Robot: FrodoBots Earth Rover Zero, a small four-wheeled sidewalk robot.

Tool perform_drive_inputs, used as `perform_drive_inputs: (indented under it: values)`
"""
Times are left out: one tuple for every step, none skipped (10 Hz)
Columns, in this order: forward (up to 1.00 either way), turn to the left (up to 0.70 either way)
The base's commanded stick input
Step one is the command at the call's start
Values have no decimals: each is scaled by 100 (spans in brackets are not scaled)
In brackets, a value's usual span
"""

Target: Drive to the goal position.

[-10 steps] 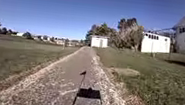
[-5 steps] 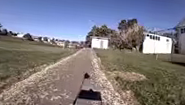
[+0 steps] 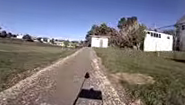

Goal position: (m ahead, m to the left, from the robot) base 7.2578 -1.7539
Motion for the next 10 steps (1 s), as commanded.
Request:
perform_drive_inputs:
  values:
    - [70, 0]
    - [70, -13]
    - [70, -27]
    - [70, -31]
    - [70, -33]
    - [70, -23]
    - [70, -6]
    - [70, 0]
    - [70, 0]
    - [70, 0]
